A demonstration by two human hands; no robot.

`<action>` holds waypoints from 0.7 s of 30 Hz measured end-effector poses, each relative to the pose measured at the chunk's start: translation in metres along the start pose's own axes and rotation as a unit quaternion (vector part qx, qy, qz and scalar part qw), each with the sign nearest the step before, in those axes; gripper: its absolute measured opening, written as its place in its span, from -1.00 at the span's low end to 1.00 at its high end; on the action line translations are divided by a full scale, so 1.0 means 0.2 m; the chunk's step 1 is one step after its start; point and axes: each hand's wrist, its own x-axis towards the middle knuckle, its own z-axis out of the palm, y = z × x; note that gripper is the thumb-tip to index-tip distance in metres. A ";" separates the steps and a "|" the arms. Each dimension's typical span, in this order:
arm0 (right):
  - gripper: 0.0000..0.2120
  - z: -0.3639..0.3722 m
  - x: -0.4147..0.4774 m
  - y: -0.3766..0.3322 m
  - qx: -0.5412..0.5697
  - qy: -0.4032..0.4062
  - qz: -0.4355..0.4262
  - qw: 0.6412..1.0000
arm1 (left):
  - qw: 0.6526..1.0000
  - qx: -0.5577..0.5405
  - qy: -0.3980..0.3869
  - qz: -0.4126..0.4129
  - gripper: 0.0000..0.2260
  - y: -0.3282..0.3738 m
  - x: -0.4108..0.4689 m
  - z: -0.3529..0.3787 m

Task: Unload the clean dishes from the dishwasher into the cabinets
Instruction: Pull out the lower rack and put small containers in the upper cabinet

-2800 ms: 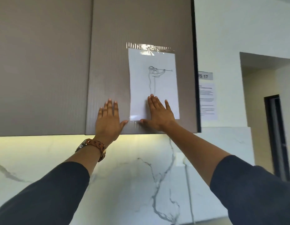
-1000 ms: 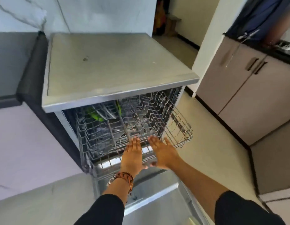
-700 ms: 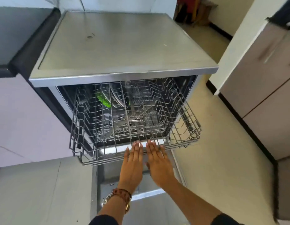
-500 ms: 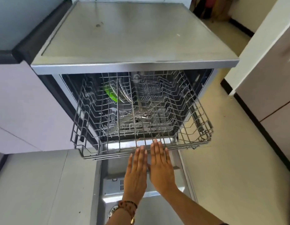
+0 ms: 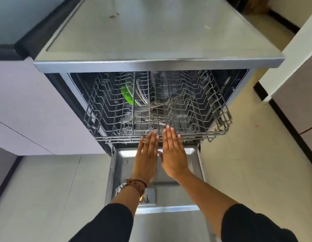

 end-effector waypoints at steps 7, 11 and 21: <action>-0.29 -0.11 0.35 0.04 -0.008 -0.041 -0.030 0.999 | 0.993 0.035 -0.109 -0.003 -0.35 -0.11 0.37 -0.04; -0.28 -0.12 0.58 0.06 -0.022 -0.084 -0.027 0.996 | 0.991 0.032 -0.130 0.003 -0.26 -0.18 0.58 -0.03; -0.21 0.01 0.65 0.06 -0.016 -0.009 -0.034 0.999 | 0.998 -0.015 -0.045 0.038 -0.24 -0.28 0.62 0.14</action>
